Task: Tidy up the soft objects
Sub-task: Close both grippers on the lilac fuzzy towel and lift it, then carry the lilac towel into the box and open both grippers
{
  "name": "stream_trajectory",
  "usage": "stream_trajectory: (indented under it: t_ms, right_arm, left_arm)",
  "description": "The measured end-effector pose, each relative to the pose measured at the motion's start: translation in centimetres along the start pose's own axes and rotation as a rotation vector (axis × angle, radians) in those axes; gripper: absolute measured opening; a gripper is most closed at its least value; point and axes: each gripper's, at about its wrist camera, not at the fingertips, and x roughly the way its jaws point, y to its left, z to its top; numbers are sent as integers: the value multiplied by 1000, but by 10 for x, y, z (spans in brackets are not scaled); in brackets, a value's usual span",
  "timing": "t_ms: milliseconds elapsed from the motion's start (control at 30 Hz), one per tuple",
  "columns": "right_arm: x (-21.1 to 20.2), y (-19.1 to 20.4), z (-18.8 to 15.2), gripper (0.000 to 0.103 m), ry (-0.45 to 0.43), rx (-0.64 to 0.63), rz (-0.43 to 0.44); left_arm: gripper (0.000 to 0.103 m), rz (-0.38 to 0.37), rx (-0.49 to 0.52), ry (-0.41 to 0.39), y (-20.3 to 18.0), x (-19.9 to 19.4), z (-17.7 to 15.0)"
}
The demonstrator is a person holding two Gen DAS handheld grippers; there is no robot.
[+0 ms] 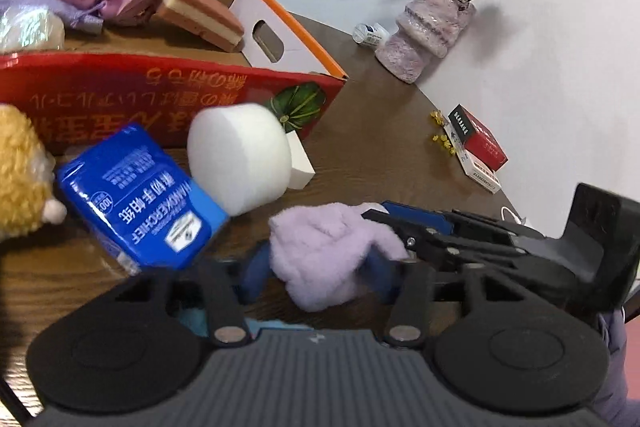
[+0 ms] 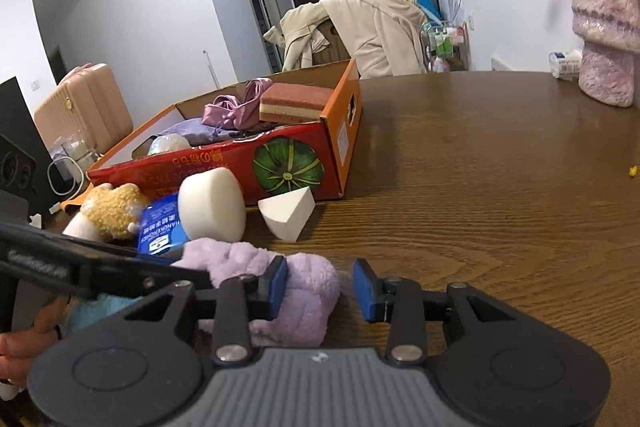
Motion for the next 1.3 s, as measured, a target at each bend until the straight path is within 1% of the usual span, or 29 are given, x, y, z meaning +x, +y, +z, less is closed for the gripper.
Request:
stream_trajectory:
  t_ms: [33,100,133,200,267,367,467,533,567,633,733,800,833,900,967,1033,1067,1100,1133,1167,1233,1300]
  right_arm:
    - [-2,3,-1,34,-7,-15,-10]
    - [-6,7,-3,22,-15,-20,-12]
    - [-9,10,-3,18,-17,-16,-1]
    - [-19,19,-6,16,-30,-16,-14]
    - [-31,28,-10,16,-58,-9,-1]
    - [-51,40,-6,15,-101,3,44]
    - [-64,58,13,15,-144,-27,82]
    - [-64,69,33,15,-165,-64,94]
    - [-61,75,44,15,-176,-81,98]
    - [-49,85,68,14,-182,-110,105]
    - [-15,99,107,13,-167,-147,110]
    - [17,105,131,13,-145,-156,100]
    - [35,106,142,13,-127,-153,97]
    - [68,109,155,12,-93,-143,82]
    - [102,112,164,12,-51,-141,59]
    - [132,113,169,12,-11,-151,28]
    - [145,112,168,12,7,-153,17]
    - [156,112,167,12,29,-155,0]
    - [165,114,166,13,48,-161,-16]
    - [174,115,163,15,70,-171,-27]
    - [186,114,159,20,102,-179,-31]
    - [189,112,158,22,107,-174,-27]
  left_arm:
    - [35,1,-3,0,-1,2,-1]
    - [28,5,13,-12,-6,0,-3]
    - [26,7,26,-16,-10,-4,-5]
    - [25,1,51,-31,-20,-15,-8]
    - [25,-16,81,-63,-29,-32,-12]
    - [25,-30,104,-108,-32,-63,-14]
    - [25,-26,147,-171,-34,-91,-7]
    - [25,-19,179,-218,-31,-106,3]
    - [25,-14,178,-237,-27,-111,10]
    - [26,15,170,-267,-16,-117,29]
    - [26,62,134,-285,8,-115,62]
    - [26,74,118,-270,25,-109,81]
    - [26,95,99,-274,35,-103,91]
    - [26,123,70,-255,56,-89,109]
    - [27,145,24,-223,79,-73,124]
    - [35,174,-4,-198,98,-59,133]
    - [36,205,-29,-192,107,-53,135]
    - [36,219,-41,-185,112,-50,137]
    - [39,225,-46,-186,117,-49,137]
    - [41,230,-55,-200,119,-49,136]
    - [53,221,-54,-220,122,-52,135]
    - [58,226,-36,-234,122,-57,130]
